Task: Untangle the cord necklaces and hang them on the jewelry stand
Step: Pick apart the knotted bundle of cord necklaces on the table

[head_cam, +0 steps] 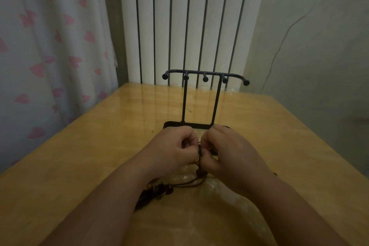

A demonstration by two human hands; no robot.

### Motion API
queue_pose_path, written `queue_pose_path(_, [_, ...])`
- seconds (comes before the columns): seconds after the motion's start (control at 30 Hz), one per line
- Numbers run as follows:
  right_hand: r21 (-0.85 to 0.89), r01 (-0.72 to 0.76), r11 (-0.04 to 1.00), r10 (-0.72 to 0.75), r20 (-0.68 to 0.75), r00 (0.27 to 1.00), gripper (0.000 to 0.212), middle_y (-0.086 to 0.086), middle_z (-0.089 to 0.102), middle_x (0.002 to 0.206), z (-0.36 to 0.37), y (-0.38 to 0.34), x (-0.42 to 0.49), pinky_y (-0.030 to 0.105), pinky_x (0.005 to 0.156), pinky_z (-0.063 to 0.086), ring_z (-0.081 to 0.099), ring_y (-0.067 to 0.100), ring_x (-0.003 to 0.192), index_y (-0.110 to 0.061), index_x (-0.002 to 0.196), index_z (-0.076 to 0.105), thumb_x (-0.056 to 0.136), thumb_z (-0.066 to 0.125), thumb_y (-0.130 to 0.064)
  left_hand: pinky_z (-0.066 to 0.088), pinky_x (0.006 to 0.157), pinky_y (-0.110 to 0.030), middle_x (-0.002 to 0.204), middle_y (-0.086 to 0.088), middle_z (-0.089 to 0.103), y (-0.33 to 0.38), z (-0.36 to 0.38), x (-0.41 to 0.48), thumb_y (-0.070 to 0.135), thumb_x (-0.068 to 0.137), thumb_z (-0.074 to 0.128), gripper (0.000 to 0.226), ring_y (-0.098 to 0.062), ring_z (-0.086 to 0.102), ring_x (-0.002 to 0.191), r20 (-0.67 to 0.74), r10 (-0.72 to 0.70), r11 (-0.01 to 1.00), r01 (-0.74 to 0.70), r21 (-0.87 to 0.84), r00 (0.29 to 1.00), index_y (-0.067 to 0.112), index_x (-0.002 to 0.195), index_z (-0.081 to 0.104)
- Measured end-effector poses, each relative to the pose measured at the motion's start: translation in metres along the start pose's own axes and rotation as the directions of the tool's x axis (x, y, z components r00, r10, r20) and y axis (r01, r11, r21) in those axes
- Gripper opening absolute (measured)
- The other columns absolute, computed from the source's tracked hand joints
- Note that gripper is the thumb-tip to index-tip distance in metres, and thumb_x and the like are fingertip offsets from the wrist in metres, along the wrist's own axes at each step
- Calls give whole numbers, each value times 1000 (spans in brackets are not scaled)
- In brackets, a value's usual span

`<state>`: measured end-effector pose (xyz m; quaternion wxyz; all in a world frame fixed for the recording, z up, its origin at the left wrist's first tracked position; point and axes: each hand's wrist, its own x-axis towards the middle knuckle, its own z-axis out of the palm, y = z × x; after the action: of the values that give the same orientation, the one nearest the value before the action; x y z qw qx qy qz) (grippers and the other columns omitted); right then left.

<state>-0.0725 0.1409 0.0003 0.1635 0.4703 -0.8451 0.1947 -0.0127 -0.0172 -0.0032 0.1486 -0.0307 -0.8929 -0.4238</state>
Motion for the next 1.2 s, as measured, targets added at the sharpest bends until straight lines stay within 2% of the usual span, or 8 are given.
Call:
queue_pose_path(0.17, [-8, 2, 1000, -2, 4, 1000, 8, -15, 41, 79, 1, 1, 0, 17, 60, 34, 39, 0, 76, -27, 81, 49, 82, 48, -35, 37, 58, -24, 69, 10, 51, 0, 1, 0, 19, 88, 56, 22, -3, 42, 60, 77, -34, 999, 32, 30, 996, 31, 71, 50])
queue_pose_path(0.33, [6, -3, 1000, 3, -3, 1000, 6, -16, 39, 78, 2, 2, 0, 16, 60, 32, 39, -2, 75, -29, 79, 45, 82, 48, -34, 44, 65, -29, 77, 7, 57, 0, 1, 0, 20, 91, 55, 16, -8, 50, 70, 85, -38, 999, 37, 17, 996, 30, 79, 56])
queue_pose_path(0.5, [20, -4, 1000, 4, -12, 1000, 9, -17, 40, 77, 1, 2, 0, 16, 59, 30, 40, -2, 77, -29, 79, 46, 80, 43, -38, 40, 60, -28, 67, 11, 52, -1, 1, 1, 18, 89, 58, 22, -4, 44, 61, 53, -23, 1000, 24, -16, 998, 32, 72, 53])
queue_pose_path(0.67, [27, 2, 1000, -2, -26, 1000, 6, -17, 43, 81, 0, 2, 0, 14, 62, 33, 42, -1, 78, -30, 83, 50, 84, 49, -35, 40, 62, -27, 72, 8, 52, 0, -1, -1, 17, 90, 55, 22, -6, 45, 66, 61, -24, 999, 26, -41, 998, 29, 72, 50])
queue_pose_path(0.83, [12, 7, 1000, -7, -2, 1000, 7, -17, 41, 78, 0, 0, 0, 15, 60, 31, 40, -1, 76, -30, 79, 46, 82, 52, -33, 38, 59, -25, 67, 12, 49, -1, 2, -1, 15, 89, 54, 24, -3, 42, 61, 98, -30, 998, 34, -44, 995, 29, 70, 48])
queue_pose_path(0.93, [5, 5, 1000, -5, 2, 1000, 7, -15, 41, 78, 1, 0, 0, 16, 61, 30, 40, -1, 76, -29, 80, 47, 83, 52, -32, 41, 63, -29, 70, 10, 52, -2, 2, -1, 15, 90, 55, 26, -7, 46, 66, 86, -35, 997, 41, -66, 996, 31, 69, 51])
queue_pose_path(1.07, [12, -2, 1000, 2, -3, 1000, 12, -15, 41, 78, 0, 1, 0, 16, 60, 30, 39, 0, 76, -25, 81, 50, 81, 45, -36, 42, 63, -27, 65, 16, 55, -3, 1, 0, 18, 89, 57, 32, -3, 48, 64, 74, -49, 993, 57, -108, 996, 39, 66, 56])
queue_pose_path(1.2, [43, -15, 999, 15, -16, 1000, 8, -16, 42, 80, 1, 1, 0, 16, 61, 31, 40, -1, 78, -26, 82, 50, 83, 48, -33, 40, 60, -25, 65, 15, 55, -2, 1, 0, 17, 91, 57, 23, 0, 47, 60, 76, -50, 990, 59, -127, 996, 32, 73, 57])
